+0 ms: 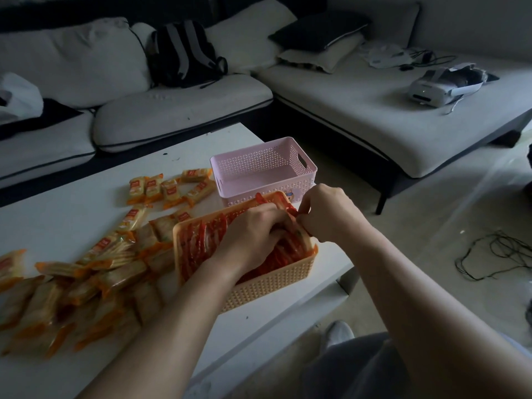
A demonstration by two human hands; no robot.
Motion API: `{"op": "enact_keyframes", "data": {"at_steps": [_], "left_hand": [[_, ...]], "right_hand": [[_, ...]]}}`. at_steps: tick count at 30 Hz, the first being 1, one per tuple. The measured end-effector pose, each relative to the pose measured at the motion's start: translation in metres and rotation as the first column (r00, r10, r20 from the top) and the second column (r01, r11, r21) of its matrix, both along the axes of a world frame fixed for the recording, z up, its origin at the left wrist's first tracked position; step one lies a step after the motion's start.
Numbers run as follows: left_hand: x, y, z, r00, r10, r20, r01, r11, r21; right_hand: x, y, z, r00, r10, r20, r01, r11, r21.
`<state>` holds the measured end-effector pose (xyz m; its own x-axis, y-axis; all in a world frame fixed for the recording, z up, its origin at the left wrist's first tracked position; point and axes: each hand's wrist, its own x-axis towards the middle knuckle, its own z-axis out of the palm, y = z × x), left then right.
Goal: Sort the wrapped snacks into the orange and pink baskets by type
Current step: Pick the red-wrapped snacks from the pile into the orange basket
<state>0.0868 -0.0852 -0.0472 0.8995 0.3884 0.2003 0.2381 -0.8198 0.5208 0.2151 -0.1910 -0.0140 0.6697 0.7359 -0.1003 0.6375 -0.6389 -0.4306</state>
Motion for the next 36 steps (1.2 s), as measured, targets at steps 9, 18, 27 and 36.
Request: {"op": "enact_keyframes", "data": {"at_steps": [9,18,27,36], "left_hand": [[0.009,-0.002,0.000,0.995,0.000,-0.099,0.009,0.995,0.095],[0.014,0.002,0.006,0.961,0.001,-0.276,0.028,0.994,0.101],[0.006,0.033,-0.018,0.974,0.082,-0.211,-0.048,0.985,0.165],[0.012,0.030,-0.019,0.908,0.134,-0.396,-0.013,0.956,0.294]], "right_hand": [[0.006,0.002,-0.010,0.989,-0.042,-0.143,0.018,0.986,-0.165],[0.000,0.001,-0.015,0.993,-0.024,-0.116,-0.002,0.977,-0.215],[0.001,0.013,-0.024,0.912,0.383,0.147,-0.377,0.924,-0.064],[-0.003,0.022,-0.039,0.922,0.381,0.068,-0.359,0.908,-0.214]]}}
